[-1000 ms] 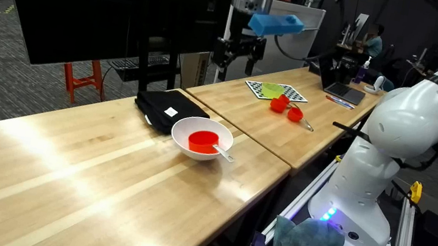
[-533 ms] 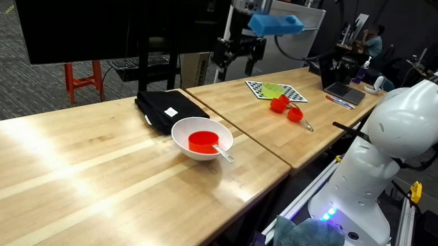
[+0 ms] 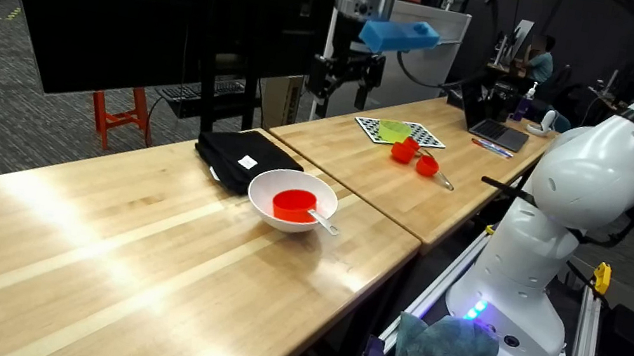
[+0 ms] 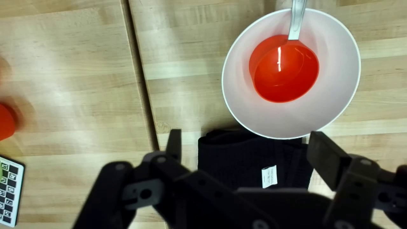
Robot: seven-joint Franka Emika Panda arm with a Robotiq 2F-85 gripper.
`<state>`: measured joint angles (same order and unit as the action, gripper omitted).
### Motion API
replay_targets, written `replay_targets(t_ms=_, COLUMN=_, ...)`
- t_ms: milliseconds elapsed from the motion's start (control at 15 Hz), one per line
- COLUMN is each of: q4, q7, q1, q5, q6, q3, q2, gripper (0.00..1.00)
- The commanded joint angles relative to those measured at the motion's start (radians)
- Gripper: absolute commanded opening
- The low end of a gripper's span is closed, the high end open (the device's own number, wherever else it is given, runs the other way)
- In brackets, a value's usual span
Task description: Move the bowl
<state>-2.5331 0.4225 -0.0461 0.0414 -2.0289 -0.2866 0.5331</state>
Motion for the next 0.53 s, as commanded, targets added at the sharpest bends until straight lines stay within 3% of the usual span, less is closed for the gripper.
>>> replay_targets(t_ms=0, q4=0.001, q7=0.007, q1=-0.017, q5=-0.009, q6=0.002, q3=0.016, q2=-0.003, gripper=1.00)
replay_targets(t_ms=467, q4=-0.013, q7=0.007, q1=-0.022, q5=-0.001, q6=-0.019, q3=0.015, q2=-0.013, gripper=1.00)
